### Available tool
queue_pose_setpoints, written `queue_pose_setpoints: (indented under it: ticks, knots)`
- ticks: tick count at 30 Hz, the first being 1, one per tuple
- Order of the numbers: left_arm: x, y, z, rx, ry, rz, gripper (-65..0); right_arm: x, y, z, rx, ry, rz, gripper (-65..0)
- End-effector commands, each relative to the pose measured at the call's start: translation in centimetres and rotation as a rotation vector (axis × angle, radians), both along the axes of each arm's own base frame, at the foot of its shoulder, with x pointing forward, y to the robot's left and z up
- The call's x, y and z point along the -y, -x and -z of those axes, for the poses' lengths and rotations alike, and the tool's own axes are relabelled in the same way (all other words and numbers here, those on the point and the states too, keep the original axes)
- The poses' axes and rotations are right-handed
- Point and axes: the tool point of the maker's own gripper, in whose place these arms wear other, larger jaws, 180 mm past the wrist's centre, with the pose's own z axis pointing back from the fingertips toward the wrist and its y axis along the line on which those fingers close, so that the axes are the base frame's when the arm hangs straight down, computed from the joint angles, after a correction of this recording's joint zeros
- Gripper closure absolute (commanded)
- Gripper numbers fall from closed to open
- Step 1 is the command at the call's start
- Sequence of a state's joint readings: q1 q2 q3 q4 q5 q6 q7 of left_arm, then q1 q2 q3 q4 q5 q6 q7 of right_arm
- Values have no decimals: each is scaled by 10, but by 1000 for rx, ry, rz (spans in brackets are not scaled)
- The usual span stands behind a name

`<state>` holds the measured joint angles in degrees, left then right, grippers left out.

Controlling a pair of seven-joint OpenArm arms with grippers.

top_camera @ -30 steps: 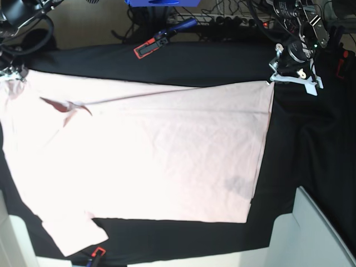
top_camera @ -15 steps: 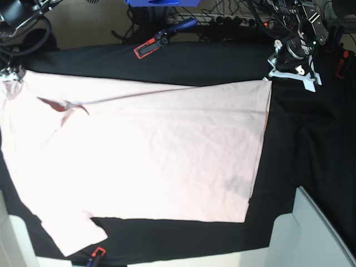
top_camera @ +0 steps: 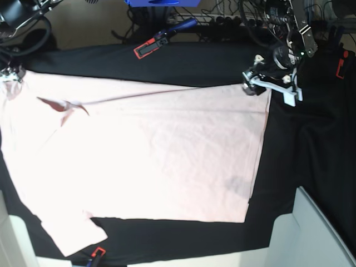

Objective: Fold the T-shirt properly
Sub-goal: 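Release the shirt corner and lift the left gripper away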

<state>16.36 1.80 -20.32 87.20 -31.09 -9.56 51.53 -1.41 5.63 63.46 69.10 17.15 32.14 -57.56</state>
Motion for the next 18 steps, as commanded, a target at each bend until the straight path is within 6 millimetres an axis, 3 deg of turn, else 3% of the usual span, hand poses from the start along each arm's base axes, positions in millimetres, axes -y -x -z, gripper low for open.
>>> queue_pose_setpoints:
  ticks: [1,6,9,18]
  knots:
    - [-4,-2,-4,13,-13,8,-417,12,-7,-10,25,34,-4,-3]
    - [-5,-5,-3,38,-27,21,-417,12,-8,-10,27,35,-3,-3]
    - [-13,2,14,9,-89,25,-417,11,-9,-10,28,33,-5,-3]
    - [17,-8,37,38,-92,142,-417,12,-9,-10,28,34,-5,-3]
